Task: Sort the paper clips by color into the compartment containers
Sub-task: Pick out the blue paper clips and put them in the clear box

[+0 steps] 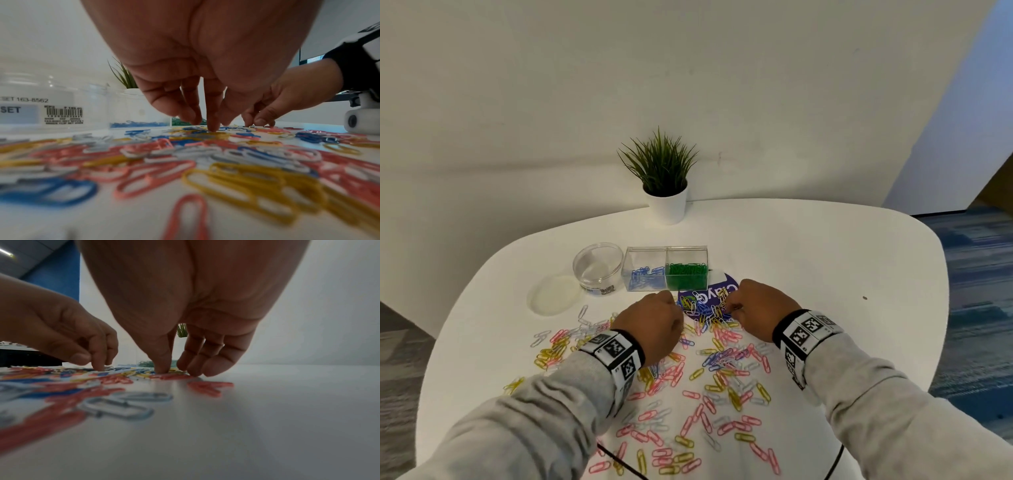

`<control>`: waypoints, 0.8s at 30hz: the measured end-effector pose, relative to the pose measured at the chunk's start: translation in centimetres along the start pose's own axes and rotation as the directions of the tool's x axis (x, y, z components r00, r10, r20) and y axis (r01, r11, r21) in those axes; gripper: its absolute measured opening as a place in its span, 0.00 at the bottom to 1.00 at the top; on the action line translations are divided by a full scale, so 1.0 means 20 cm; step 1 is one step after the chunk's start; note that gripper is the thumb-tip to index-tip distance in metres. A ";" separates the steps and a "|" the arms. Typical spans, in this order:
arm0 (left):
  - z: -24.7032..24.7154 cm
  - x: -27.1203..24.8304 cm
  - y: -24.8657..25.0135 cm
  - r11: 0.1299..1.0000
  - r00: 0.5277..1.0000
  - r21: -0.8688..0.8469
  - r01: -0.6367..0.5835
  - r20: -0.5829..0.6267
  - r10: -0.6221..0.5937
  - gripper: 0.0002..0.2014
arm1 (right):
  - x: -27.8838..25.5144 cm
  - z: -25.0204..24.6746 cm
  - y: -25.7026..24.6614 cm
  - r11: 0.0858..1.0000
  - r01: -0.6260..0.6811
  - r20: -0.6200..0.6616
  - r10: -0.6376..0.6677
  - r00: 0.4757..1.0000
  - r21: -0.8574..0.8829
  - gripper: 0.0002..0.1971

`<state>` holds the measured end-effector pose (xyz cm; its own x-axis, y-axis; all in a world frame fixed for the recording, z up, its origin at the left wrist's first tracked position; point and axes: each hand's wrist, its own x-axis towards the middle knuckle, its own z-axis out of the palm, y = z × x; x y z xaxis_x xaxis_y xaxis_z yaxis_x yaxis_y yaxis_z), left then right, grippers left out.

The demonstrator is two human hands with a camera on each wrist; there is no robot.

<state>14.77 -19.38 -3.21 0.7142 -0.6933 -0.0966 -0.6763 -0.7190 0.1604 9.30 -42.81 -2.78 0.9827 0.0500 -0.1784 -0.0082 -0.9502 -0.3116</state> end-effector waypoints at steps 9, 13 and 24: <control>0.01 0.17 0.04 0.998 0.996 -0.012 -0.059 -0.061 0.058 0.17 | -0.01 0.01 0.00 1.000 0.003 -0.048 -0.004 0.999 -0.027 0.10; -0.01 0.24 0.04 0.996 0.996 -0.002 -0.085 -0.027 0.085 0.15 | 0.00 0.03 0.01 1.000 0.017 -0.016 -0.017 1.000 -0.016 0.10; -0.01 0.21 0.05 0.998 0.992 -0.020 -0.067 -0.106 0.065 0.08 | -0.01 0.03 0.00 0.998 0.035 -0.091 -0.030 0.995 0.045 0.05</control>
<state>17.19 -23.03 -3.34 0.6839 -0.7294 0.0183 -0.7191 -0.6695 0.1861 9.07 -42.66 -3.34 0.9952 0.0508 -0.0836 0.0174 -0.9329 -0.3597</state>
